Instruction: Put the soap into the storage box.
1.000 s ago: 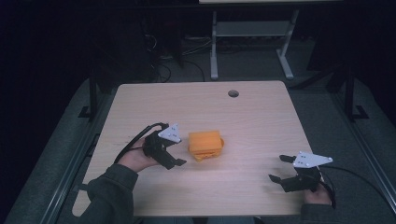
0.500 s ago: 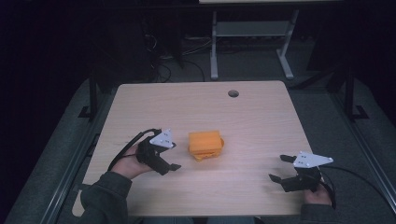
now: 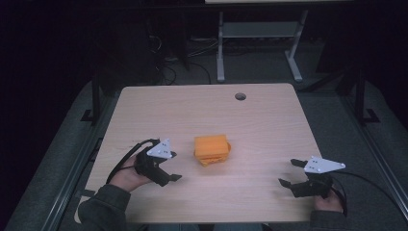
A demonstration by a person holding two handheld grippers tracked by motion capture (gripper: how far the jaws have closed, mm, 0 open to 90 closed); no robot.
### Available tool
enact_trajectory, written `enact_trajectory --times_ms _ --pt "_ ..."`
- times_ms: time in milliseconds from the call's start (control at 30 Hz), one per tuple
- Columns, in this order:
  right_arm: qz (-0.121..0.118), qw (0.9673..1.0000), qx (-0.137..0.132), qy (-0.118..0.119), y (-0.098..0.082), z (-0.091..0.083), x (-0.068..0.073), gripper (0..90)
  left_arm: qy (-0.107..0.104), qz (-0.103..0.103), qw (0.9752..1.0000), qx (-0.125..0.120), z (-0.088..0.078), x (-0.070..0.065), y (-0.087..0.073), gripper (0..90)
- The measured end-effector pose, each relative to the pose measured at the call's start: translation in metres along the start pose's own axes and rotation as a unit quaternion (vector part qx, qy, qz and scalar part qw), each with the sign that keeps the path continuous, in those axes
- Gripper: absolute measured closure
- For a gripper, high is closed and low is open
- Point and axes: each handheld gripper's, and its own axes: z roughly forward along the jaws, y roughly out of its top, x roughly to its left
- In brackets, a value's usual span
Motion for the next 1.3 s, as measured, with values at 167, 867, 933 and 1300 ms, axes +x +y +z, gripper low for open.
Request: enact_trajectory --times_ms 167,867,933,1300 --pt "0.004 1.0000 0.000 -0.003 -0.002 -0.001 -0.002 13.7 0.002 -0.003 1.0000 0.006 0.000 -0.002 -0.009 21.8" --pt "0.005 1.0000 0.004 -0.006 -0.002 -0.001 -0.001 13.7 0.017 -0.027 0.9995 -0.002 0.003 -0.013 -0.043 20.0" --pt "0.005 1.0000 0.005 -0.006 -0.002 -0.001 -0.001 13.7 0.017 -0.027 0.9995 -0.003 0.003 -0.014 -0.045 20.0" --pt "0.002 1.0000 0.006 0.000 -0.002 0.001 0.001 13.7 0.029 -0.044 0.9986 -0.006 0.003 -0.022 -0.066 19.5"
